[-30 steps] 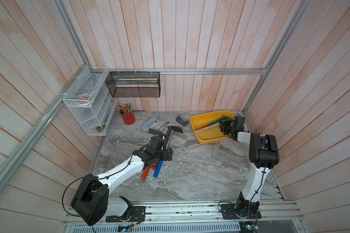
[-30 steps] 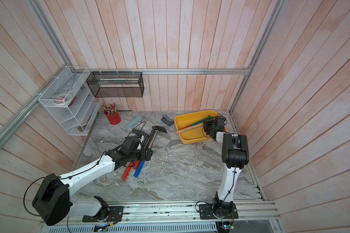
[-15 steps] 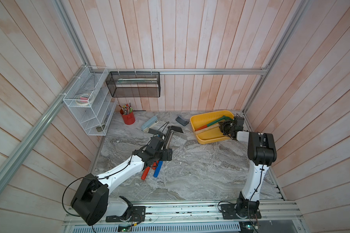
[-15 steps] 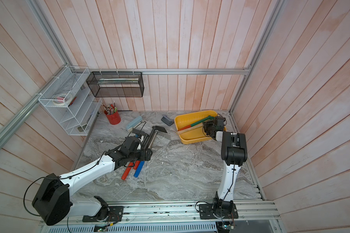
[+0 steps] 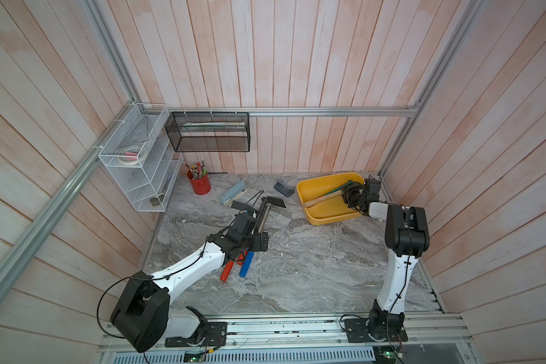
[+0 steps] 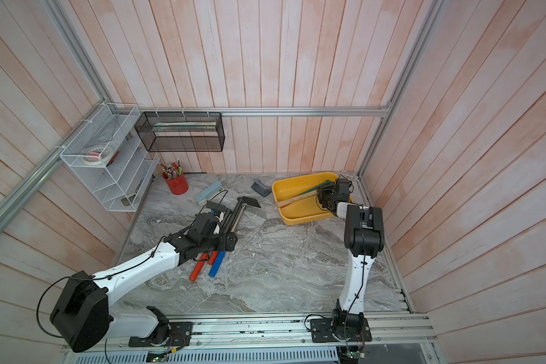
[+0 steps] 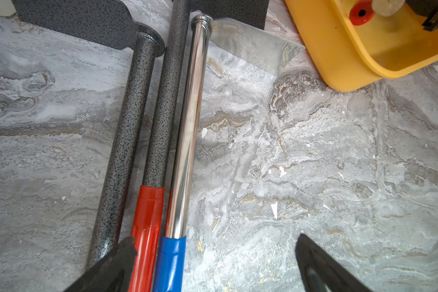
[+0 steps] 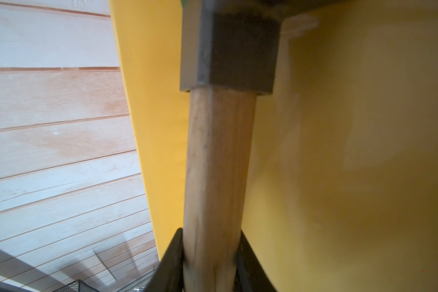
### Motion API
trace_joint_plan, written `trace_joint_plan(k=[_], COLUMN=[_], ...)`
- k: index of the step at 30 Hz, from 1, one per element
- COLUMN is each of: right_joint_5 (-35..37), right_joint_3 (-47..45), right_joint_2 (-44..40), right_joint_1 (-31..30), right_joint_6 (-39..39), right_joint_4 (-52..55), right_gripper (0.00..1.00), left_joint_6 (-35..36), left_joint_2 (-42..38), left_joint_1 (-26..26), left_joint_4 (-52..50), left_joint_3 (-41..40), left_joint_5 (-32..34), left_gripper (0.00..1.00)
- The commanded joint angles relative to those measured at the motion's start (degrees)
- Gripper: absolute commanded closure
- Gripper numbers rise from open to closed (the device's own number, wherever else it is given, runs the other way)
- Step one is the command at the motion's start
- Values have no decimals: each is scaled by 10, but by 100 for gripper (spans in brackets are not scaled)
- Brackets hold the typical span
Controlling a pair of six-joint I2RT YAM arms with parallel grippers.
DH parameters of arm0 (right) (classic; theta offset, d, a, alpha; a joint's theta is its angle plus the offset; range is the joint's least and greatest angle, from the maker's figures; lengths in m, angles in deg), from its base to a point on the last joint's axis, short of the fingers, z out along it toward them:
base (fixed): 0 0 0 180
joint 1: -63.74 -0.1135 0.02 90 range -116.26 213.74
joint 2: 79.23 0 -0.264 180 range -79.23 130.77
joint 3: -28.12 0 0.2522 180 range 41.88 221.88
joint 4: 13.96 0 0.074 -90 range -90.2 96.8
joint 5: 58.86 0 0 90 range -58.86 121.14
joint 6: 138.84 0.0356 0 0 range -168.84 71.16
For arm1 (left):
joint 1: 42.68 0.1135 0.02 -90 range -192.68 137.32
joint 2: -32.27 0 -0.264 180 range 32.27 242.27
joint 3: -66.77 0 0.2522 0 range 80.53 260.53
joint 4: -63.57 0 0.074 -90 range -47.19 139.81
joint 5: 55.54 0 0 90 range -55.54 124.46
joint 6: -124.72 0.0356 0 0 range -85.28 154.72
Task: Put the small hoe into the storage box
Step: Place the hoe in the storage box.
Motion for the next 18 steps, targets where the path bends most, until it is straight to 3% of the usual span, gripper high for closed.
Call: trace_joint_plan(k=[1,12,18], right_joint_5=[-2,-3,-2], right_joint_3=[24,25,26], right_joint_2=[8,13,15], right_joint_1=[6,8,8], right_joint_6=[-20,-22,-21], right_joint_4=[-14,-13,-13], right_gripper=[100,99,81], left_joint_6=[6,9,9], left_joint_2=[-10,-5,-7], left_joint_1=[4,4,5], left_joint_4=[-6,-5,-5], left_joint_3=[-4,-1,-2], left_joint_5=[10,7,7], left_gripper=[0,0,0])
